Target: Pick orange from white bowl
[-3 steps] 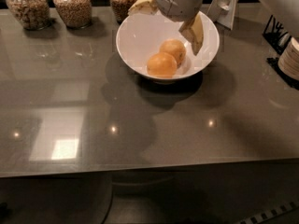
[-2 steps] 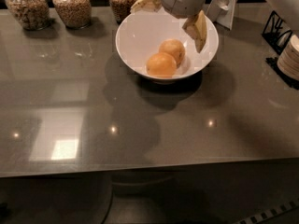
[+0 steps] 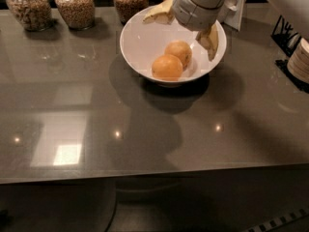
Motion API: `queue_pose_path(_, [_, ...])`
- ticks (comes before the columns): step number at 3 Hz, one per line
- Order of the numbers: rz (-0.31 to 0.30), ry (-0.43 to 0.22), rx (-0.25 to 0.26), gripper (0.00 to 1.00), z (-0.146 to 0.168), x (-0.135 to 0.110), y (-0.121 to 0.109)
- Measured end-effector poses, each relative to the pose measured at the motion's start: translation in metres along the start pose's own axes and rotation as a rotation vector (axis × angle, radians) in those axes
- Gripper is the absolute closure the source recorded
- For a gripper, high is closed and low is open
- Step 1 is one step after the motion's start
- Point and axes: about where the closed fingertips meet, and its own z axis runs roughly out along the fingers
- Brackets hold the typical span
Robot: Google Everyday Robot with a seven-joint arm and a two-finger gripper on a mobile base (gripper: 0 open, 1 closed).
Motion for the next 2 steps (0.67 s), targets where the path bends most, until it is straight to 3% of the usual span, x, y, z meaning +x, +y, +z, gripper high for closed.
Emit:
queue_pose_path(1, [-0.043,-0.035,0.011,0.10,0.015,-0.002,0.007])
queue_pose_path(2, [-0.089,-0.064,0.010,0.30,0.026,-0.005,0.006])
